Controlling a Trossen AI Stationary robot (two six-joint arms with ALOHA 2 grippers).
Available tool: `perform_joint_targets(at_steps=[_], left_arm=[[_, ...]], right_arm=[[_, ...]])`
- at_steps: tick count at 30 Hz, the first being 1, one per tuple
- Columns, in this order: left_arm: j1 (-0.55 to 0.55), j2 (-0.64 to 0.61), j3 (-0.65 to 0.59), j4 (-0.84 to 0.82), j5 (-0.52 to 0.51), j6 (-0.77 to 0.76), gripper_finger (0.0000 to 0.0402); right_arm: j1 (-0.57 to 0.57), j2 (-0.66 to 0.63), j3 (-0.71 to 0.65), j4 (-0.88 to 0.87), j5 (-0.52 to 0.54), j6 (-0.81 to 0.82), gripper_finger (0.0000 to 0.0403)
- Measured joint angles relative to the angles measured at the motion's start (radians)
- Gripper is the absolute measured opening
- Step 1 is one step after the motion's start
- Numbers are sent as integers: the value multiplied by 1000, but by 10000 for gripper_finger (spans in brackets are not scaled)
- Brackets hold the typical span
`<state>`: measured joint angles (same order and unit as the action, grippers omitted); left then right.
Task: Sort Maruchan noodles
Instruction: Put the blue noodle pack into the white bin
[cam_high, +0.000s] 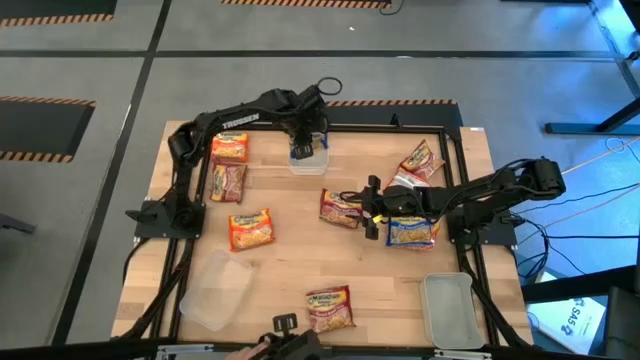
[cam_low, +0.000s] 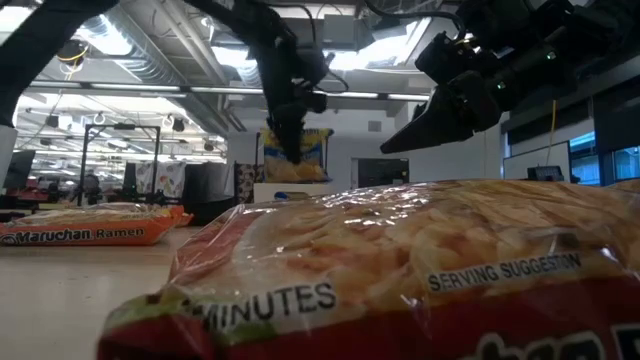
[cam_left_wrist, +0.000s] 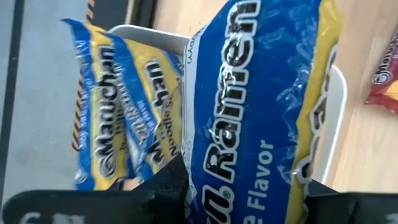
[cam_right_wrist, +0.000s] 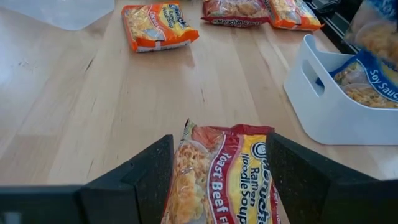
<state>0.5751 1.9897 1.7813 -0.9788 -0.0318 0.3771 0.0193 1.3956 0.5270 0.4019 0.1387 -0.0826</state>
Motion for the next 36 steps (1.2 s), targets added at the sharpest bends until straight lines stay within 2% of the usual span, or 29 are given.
perform_joint_targets(at_steps=[10,16,20,24,32,36], left_arm=[[0,103,0,6,-1,28,104],[-1,152,0,2,6,100,104],[-1,172,0,17,-4,62,106],[-1,177,0,40,-10,28,125],[-1,156,0,17,-30,26,189],[-8,113,0,20,-70,27,200]], right_arm=[[0,0,0,0,0,0,239],[0,0,0,0,0,0,239],[0,0,0,-1,0,2,239],[0,0,0,0,0,2,239],[0,0,0,0,-1,7,239],[0,0,0,0,-1,7,239]])
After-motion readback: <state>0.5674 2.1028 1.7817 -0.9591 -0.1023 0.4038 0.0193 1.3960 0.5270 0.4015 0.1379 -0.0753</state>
